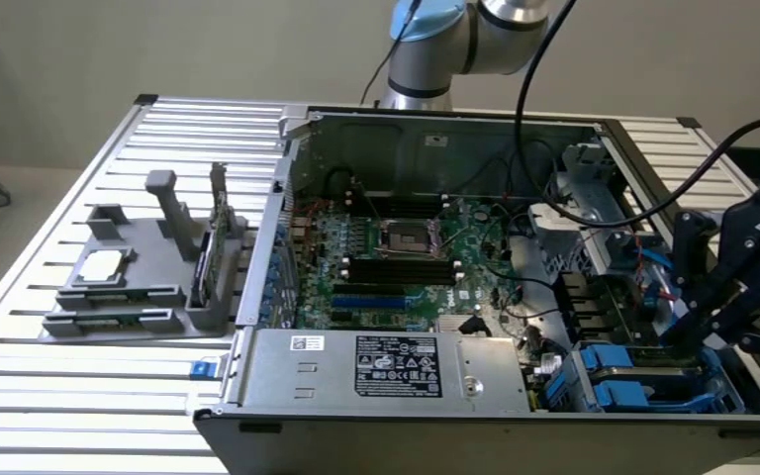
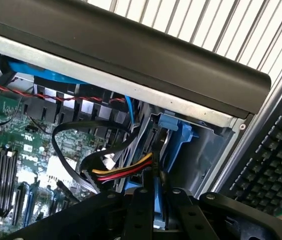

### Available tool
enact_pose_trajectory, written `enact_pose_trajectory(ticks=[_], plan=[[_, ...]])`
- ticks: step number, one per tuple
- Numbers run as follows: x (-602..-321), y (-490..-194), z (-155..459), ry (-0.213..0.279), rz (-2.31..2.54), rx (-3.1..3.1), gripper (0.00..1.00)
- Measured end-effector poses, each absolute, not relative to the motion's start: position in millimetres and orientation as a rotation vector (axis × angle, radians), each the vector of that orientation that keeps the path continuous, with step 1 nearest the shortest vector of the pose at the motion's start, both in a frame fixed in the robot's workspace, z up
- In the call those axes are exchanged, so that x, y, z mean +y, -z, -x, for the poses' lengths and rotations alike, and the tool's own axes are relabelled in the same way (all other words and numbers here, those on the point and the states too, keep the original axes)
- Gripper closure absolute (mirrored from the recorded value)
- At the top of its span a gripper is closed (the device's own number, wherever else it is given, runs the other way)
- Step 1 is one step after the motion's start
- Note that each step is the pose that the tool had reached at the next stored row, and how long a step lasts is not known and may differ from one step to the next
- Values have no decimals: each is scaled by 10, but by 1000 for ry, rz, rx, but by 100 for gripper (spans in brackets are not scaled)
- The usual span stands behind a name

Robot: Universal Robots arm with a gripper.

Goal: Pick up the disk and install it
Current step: 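Insert the first disk wire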

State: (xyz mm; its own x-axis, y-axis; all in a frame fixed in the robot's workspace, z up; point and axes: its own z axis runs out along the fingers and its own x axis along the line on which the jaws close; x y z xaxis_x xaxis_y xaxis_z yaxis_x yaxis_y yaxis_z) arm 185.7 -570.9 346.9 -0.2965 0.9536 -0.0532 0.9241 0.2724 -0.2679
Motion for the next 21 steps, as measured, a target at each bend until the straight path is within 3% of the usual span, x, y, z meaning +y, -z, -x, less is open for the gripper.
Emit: enact_pose_trajectory(ticks=[21], plan=[[-5709, -3450, -1857, -336, 2161, -2026, 84]])
